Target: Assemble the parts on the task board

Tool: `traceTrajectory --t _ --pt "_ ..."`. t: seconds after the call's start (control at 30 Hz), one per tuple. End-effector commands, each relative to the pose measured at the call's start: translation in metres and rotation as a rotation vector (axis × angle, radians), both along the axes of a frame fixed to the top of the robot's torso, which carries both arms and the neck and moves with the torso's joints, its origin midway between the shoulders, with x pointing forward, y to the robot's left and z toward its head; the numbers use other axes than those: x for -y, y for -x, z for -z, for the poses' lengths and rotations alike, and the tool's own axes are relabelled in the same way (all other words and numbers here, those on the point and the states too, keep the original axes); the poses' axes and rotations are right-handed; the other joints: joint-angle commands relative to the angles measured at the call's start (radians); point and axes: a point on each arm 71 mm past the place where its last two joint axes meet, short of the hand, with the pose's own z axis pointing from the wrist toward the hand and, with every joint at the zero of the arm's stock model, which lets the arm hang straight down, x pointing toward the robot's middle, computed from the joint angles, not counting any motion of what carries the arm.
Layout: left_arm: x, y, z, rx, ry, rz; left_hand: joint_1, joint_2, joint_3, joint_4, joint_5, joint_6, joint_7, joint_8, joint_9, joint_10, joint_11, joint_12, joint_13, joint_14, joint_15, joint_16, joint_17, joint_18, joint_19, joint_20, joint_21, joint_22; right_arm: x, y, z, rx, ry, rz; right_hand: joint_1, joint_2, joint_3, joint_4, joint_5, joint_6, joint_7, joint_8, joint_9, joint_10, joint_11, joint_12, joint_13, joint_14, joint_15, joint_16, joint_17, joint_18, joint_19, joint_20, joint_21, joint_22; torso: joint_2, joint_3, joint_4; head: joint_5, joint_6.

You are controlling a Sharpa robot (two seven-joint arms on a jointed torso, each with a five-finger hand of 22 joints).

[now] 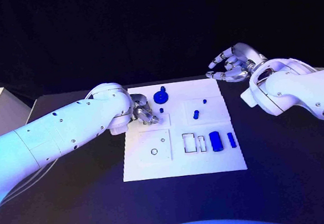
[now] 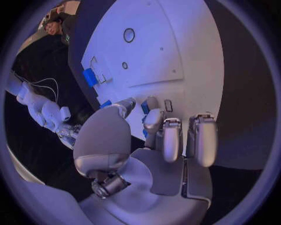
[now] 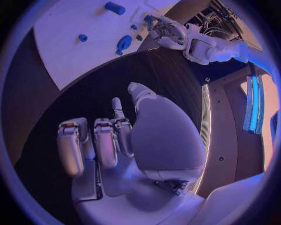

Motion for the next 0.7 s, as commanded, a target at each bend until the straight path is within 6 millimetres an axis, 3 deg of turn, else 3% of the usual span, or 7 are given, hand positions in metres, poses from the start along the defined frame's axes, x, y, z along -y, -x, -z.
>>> traceTrajectory --t 0.03,0.43,0.6,0.7 --pt "0.002 0.001 -0.004 0.004 -0.003 0.020 0.004 0.006 -0.008 0.000 -0.011 0.002 0.007 -0.004 0.001 -0.004 0.006 -0.004 -0.001 0.104 0.000 0.003 0.263 -0.006 0.003 -0.004 -0.007 0.095 -0.001 0.000 0.000 0.004 0.008 -0.010 -0.007 0.001 0.008 0.000 0.003 -0.007 -0.001 0.003 0.001 0.001 -0.001 -0.003 0.164 0.106 -0.006 0.006 0.263 -0.014 0.107 -0.004 0.002 0.263 0.000 -0.0002 0.0005 -0.001 0.001" --pt "0.000 -0.002 -0.028 0.048 0.033 0.017 0.015 0.012 -0.022 -0.002 -0.021 -0.011 0.011 -0.012 0.001 -0.021 0.009 -0.023 -0.027 0.104 0.002 0.003 0.263 -0.001 -0.010 -0.003 -0.018 0.074 0.001 0.000 0.000 0.005 0.008 -0.007 -0.007 0.001 0.008 0.000 0.003 -0.007 -0.001 0.003 0.001 0.001 -0.001 -0.003 0.164 0.106 -0.006 0.006 0.263 -0.014 0.107 -0.004 0.002 0.263 0.001 0.0003 0.0001 0.001 0.009" --pt "-0.007 -0.008 -0.040 0.076 0.062 -0.011 0.048 0.026 -0.041 -0.001 -0.013 -0.049 0.030 -0.044 -0.009 -0.074 0.026 -0.072 -0.096 0.103 0.017 0.001 0.259 0.006 -0.032 0.007 -0.036 0.041 0.002 0.000 0.000 0.005 0.008 -0.005 -0.007 0.001 0.008 0.000 0.003 -0.007 -0.001 0.003 0.001 0.001 -0.001 -0.003 0.164 0.106 -0.006 0.006 0.263 -0.014 0.107 -0.004 0.002 0.263 0.001 0.0003 0.0001 0.000 0.014" --pt "-0.013 -0.014 -0.043 0.082 0.084 -0.043 0.076 0.044 -0.049 -0.001 -0.007 -0.085 0.054 -0.099 -0.044 -0.111 0.047 -0.102 -0.141 0.101 0.035 -0.002 0.254 0.008 -0.039 0.020 -0.043 0.032 0.002 0.000 0.000 0.006 0.008 -0.005 -0.007 0.001 0.008 0.000 0.003 -0.007 -0.001 0.003 0.001 0.001 -0.001 -0.003 0.164 0.106 -0.006 0.006 0.263 -0.014 0.107 -0.004 0.002 0.263 0.001 0.0006 0.0002 0.001 0.015"
